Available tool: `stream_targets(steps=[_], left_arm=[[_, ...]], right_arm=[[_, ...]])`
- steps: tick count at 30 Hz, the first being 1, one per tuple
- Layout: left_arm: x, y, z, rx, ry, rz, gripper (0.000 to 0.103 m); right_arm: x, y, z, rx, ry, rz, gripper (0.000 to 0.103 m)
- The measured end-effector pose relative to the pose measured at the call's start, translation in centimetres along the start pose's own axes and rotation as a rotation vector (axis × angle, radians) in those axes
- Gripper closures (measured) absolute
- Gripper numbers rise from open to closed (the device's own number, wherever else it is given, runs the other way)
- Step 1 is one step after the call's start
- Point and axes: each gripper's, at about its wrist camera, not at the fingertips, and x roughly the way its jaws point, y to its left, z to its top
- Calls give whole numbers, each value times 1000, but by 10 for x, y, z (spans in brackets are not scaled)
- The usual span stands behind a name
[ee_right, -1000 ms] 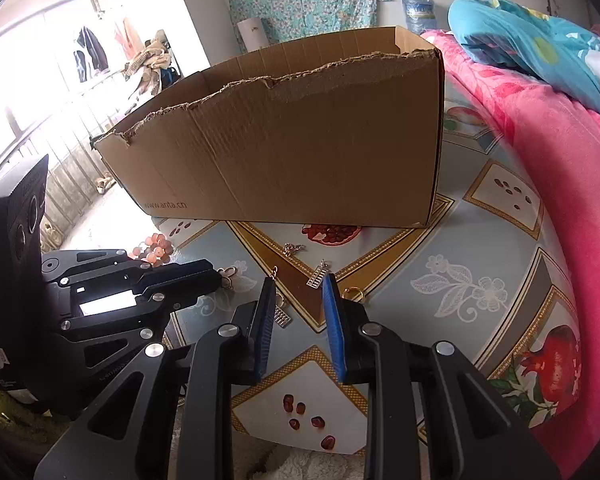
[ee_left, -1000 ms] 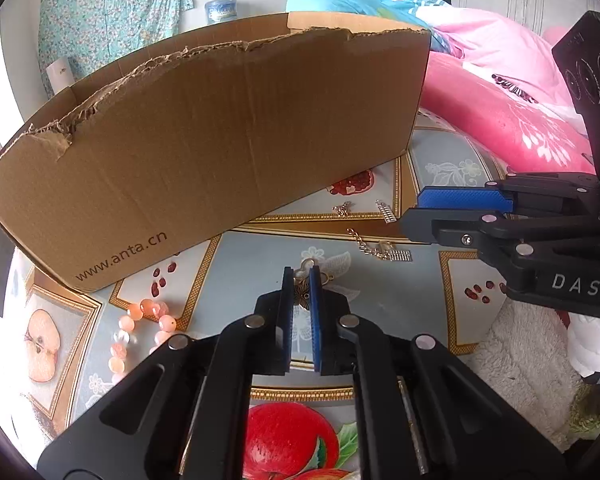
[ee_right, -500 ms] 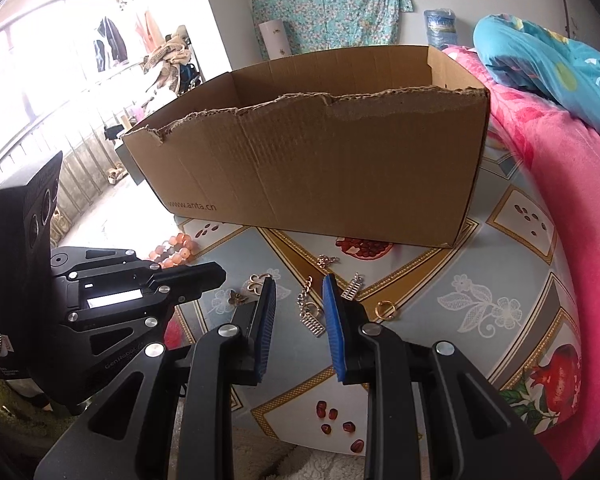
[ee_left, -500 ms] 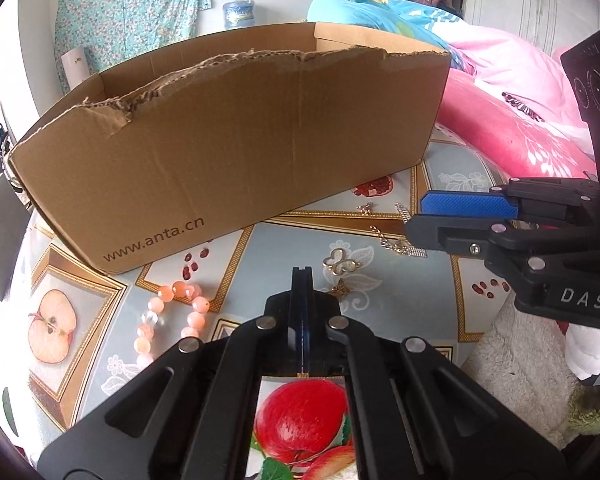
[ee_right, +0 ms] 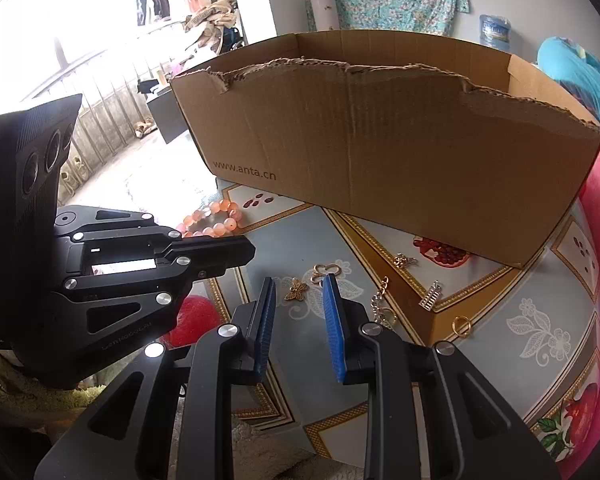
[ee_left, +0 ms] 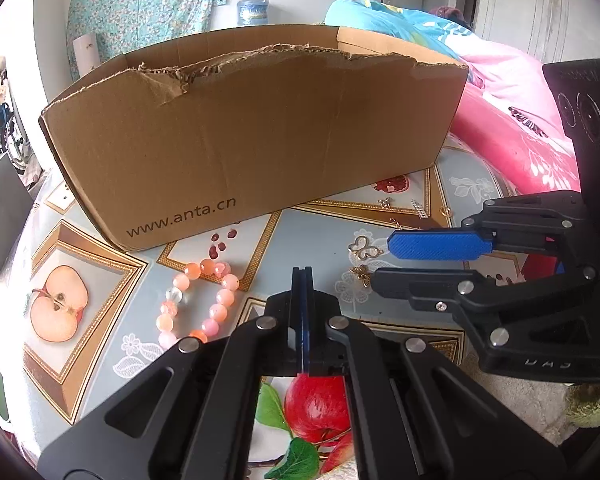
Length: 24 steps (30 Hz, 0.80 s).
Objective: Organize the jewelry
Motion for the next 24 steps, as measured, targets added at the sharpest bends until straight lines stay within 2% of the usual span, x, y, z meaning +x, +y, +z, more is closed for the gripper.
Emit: stream_targets(steps=[9, 11, 15, 17, 24], left_arm=[[-4, 3, -2, 2, -12, -7, 103], [-3, 3, -2, 1, -12, -9, 103], [-3, 4, -3, -3, -12, -11, 103], [-3, 6, -4, -5, -12, -12, 103], [-5, 8, -4, -9, -16, -13, 103]], right_arm=[[11, 1, 5, -147, 48, 35, 79], [11, -1, 5, -175, 54, 37, 83], [10, -2, 7, -195, 73, 44, 89], [10, -2, 7, -198, 81, 45, 96], [10, -2, 8, -175, 79, 26, 99]])
